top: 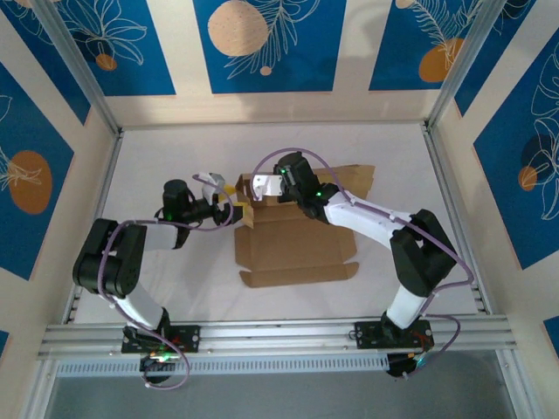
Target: Fold the paper box
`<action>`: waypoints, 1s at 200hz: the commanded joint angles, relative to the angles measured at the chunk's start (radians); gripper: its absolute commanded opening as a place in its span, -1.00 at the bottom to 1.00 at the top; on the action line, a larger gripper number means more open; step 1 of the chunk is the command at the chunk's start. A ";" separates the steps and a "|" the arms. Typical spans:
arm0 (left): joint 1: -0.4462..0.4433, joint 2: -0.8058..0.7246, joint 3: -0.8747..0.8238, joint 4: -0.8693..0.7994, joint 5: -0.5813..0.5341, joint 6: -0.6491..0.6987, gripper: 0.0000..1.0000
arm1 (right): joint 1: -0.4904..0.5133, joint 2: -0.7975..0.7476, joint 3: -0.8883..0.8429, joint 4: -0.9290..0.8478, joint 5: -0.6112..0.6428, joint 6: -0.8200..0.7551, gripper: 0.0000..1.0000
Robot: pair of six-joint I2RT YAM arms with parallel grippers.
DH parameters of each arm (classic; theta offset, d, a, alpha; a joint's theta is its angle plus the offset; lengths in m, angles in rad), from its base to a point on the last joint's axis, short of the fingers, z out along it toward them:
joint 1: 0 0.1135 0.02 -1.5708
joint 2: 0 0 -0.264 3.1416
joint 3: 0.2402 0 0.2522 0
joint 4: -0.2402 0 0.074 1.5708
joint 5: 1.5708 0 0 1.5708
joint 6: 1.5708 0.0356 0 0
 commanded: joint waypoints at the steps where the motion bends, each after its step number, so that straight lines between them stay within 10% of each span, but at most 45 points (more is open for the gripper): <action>1: -0.008 -0.039 0.013 -0.042 -0.024 0.063 0.65 | 0.017 0.008 -0.029 0.161 0.058 -0.040 -1.00; 59: -0.049 -0.062 0.008 -0.081 -0.191 0.101 0.69 | 0.095 0.011 -0.169 0.411 0.148 -0.093 -1.00; 144: -0.051 -0.262 -0.008 -0.178 -0.206 0.126 0.69 | 0.066 0.020 -0.115 0.328 0.152 -0.066 -1.00; 200: 0.084 -0.412 0.004 -0.173 -0.352 0.044 0.70 | 0.033 0.007 -0.085 0.296 0.106 -0.081 -1.00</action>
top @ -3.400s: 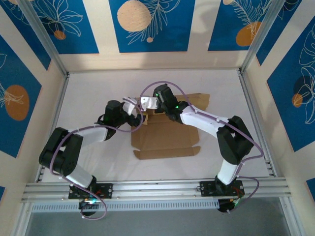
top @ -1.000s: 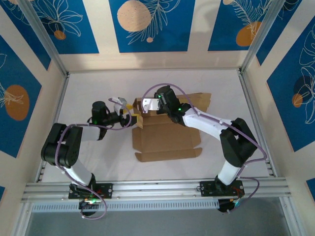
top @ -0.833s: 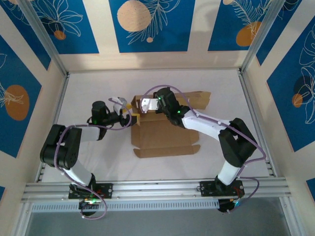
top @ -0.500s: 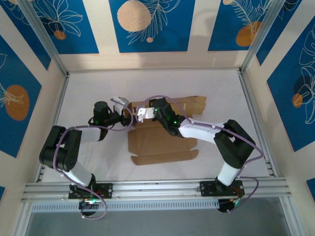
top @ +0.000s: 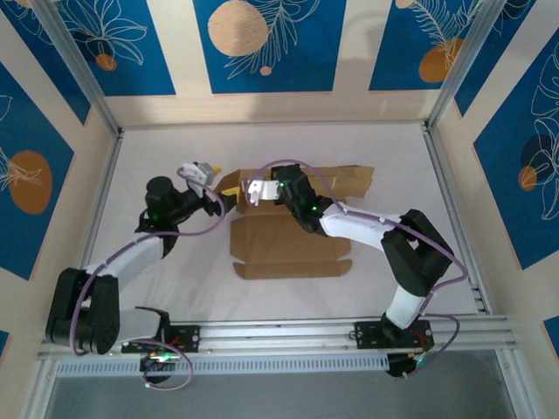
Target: Fold the paper box
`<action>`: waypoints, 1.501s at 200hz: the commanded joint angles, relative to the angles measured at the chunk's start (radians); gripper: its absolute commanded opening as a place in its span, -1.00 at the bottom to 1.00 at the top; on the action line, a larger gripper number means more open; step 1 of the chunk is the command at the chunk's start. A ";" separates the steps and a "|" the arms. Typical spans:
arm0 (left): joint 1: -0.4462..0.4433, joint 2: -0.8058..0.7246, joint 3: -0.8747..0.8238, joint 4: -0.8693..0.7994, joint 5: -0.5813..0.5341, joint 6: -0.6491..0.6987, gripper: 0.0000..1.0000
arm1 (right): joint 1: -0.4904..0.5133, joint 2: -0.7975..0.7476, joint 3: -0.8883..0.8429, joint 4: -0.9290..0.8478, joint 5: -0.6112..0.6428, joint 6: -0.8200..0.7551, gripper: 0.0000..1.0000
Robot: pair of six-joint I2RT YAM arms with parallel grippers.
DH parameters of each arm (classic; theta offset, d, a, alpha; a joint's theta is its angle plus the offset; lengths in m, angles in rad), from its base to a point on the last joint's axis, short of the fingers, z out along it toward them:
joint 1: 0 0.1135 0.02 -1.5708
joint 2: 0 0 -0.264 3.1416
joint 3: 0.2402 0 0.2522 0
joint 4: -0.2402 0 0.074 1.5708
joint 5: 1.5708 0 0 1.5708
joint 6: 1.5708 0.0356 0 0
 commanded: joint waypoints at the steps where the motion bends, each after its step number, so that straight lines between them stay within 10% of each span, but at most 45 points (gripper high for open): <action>1: 0.081 -0.027 0.005 0.010 -0.116 -0.049 0.69 | -0.006 -0.007 0.033 0.008 -0.027 -0.007 -1.00; 35: 0.165 0.044 0.128 -0.142 -0.296 -0.033 0.59 | -0.006 -0.012 0.025 0.007 -0.041 0.007 -1.00; 118: 0.060 0.275 0.246 -0.463 -0.107 0.214 0.49 | -0.017 0.024 0.062 -0.010 -0.063 0.027 -1.00; 210: -0.019 0.274 0.197 -0.386 0.029 0.228 0.51 | -0.034 0.041 0.039 0.058 -0.117 -0.045 -1.00; 300: -0.136 0.268 0.161 -0.307 -0.222 0.277 0.67 | -0.002 0.045 -0.028 0.128 -0.091 -0.058 -1.00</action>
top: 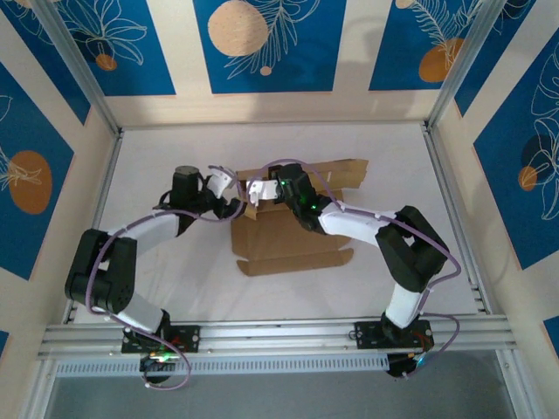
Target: Fold the paper box
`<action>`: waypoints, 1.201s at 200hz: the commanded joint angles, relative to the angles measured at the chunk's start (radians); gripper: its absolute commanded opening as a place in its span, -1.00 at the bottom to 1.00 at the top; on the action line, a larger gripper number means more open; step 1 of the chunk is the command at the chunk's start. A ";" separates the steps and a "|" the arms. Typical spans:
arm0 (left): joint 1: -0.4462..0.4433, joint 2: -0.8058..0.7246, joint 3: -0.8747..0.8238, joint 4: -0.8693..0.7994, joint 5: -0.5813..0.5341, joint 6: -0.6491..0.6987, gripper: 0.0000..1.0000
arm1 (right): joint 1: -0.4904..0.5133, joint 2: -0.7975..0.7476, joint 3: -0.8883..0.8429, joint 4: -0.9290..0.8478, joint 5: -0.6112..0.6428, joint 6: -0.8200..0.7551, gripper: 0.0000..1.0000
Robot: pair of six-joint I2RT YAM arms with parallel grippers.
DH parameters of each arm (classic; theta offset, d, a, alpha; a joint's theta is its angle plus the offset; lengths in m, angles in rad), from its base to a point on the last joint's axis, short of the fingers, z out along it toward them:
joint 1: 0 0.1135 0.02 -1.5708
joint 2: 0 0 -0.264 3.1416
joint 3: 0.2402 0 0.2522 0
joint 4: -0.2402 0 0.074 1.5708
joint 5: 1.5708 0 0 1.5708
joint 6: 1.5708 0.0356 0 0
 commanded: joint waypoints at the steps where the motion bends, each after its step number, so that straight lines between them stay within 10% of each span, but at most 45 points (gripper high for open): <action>1: -0.029 -0.013 -0.021 0.069 -0.103 0.034 0.67 | 0.011 0.007 -0.022 0.059 -0.004 -0.013 -1.00; 127: -0.037 -0.028 -0.098 0.277 -0.105 -0.047 0.69 | 0.058 0.171 -0.126 0.572 0.096 -0.293 -0.87; 240: -0.078 0.048 -0.084 0.429 -0.327 -0.061 0.66 | 0.085 0.103 -0.131 0.503 0.081 -0.247 -0.94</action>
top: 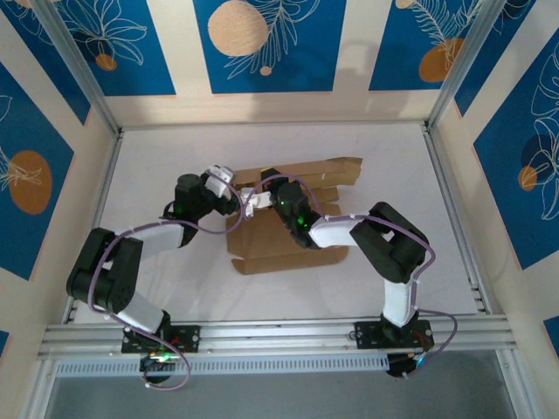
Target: Fold the paper box
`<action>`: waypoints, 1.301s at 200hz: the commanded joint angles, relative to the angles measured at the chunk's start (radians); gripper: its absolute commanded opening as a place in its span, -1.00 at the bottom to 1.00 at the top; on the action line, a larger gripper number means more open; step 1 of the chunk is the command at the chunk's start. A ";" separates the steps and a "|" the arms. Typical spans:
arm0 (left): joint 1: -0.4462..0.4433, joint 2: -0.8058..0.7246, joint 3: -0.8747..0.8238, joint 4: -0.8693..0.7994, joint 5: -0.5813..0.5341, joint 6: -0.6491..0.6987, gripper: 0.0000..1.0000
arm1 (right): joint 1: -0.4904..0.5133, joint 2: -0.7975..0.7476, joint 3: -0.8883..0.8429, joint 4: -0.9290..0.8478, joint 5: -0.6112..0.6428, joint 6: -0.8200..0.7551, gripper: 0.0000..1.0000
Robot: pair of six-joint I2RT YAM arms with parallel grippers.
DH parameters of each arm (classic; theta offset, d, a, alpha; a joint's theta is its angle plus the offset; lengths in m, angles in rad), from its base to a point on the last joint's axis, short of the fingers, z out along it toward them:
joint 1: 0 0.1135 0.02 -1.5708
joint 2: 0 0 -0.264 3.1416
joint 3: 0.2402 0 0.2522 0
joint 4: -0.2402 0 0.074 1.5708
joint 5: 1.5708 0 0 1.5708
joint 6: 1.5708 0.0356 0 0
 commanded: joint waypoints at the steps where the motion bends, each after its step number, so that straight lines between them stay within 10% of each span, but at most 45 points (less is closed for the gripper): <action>1: -0.038 0.032 0.021 0.094 -0.063 -0.020 0.66 | 0.030 -0.030 -0.010 -0.017 -0.009 0.008 -0.94; 81: -0.115 0.107 0.017 0.200 -0.256 -0.005 0.27 | 0.030 -0.058 0.037 -0.207 0.004 0.165 -0.97; 163: -0.115 0.097 0.002 0.224 -0.185 -0.053 -0.27 | 0.016 -0.078 0.125 -0.388 0.035 0.291 -0.98; 189: -0.115 0.087 -0.009 0.214 -0.146 -0.058 0.17 | 0.014 -0.082 0.148 -0.418 0.042 0.320 -0.99; 260: -0.113 0.068 -0.039 0.181 -0.069 -0.053 0.29 | -0.020 -0.096 0.154 -0.424 0.014 0.315 -1.00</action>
